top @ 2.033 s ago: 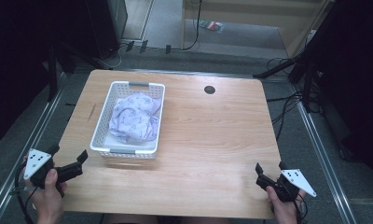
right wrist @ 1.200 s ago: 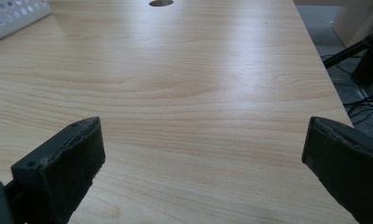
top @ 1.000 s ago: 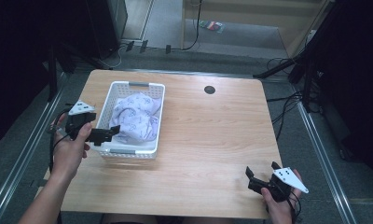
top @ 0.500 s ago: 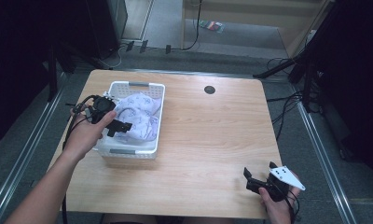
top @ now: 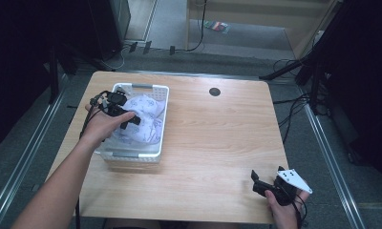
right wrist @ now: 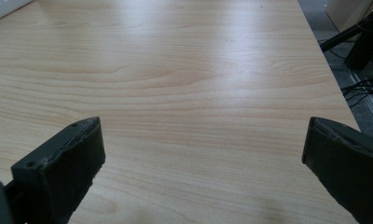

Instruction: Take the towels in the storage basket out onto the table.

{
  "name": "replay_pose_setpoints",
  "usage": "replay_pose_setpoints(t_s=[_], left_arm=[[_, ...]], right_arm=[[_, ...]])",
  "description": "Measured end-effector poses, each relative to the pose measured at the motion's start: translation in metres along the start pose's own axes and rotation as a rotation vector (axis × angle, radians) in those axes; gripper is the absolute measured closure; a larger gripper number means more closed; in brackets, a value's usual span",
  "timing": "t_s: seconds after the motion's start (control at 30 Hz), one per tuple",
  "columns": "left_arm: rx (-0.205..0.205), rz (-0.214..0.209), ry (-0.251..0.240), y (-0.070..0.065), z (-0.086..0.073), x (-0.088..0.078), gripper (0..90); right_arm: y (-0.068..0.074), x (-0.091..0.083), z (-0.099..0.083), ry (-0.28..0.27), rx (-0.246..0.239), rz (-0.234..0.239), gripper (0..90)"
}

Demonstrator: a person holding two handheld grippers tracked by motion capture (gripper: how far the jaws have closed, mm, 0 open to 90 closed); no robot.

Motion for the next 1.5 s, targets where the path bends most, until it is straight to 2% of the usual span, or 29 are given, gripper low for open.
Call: replay_pose_setpoints(t_s=[0.13,0.23,0.3,0.37,0.5,0.63,0.77,0.97,1.1,1.23,1.37,1.5], left_arm=[[-0.021,-0.019,0.029,0.000,0.004,0.016,0.0],[-0.028,-0.008,0.033,0.000,0.007,0.021,0.0],[-0.041,0.015,0.040,0.001,0.007,0.026,0.0],[-0.049,0.019,0.048,0.001,0.008,0.031,0.0],[-0.034,0.057,0.056,-0.003,0.009,0.040,0.0],[-0.018,0.097,0.068,-0.007,0.006,0.049,0.0],[-0.013,0.098,0.074,-0.010,0.004,0.054,0.0],[-0.030,0.087,0.067,-0.011,0.003,0.056,0.0],[-0.045,0.068,0.083,-0.009,0.002,0.056,0.7],[-0.050,0.060,0.091,-0.007,0.002,0.053,8.1],[-0.063,0.070,0.108,-0.008,0.003,0.050,16.7],[-0.065,0.069,0.107,-0.011,0.005,0.046,32.0]], right_arm=[[0.000,0.000,0.000,0.005,-0.001,-0.001,0.0],[0.000,0.000,0.000,0.006,0.003,-0.005,0.0],[0.000,0.000,0.000,0.006,0.002,-0.005,0.0],[0.000,0.000,0.000,0.007,0.001,-0.009,0.0],[0.000,0.000,0.000,0.008,0.002,-0.012,0.0],[0.002,0.001,-0.001,0.011,-0.018,-0.024,0.0],[0.003,0.001,-0.001,0.015,-0.032,-0.026,0.0],[0.003,0.001,-0.001,0.024,-0.022,-0.020,0.0],[0.003,0.002,-0.002,0.032,-0.020,-0.021,0.0],[0.003,0.003,-0.002,0.037,-0.023,-0.024,0.0],[0.002,0.003,-0.001,0.045,-0.015,-0.014,0.0],[0.002,0.003,-0.001,0.041,-0.016,-0.012,0.0]])
Point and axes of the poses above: each handheld gripper's, and its own axes: x roughly forward along the jaws, z roughly out of its top, y roughly to its left, the point moved 4 cm from there along x, roughly forward along the jaws, and after that the axes turned 8 degrees about x, right-handed, at the moved point
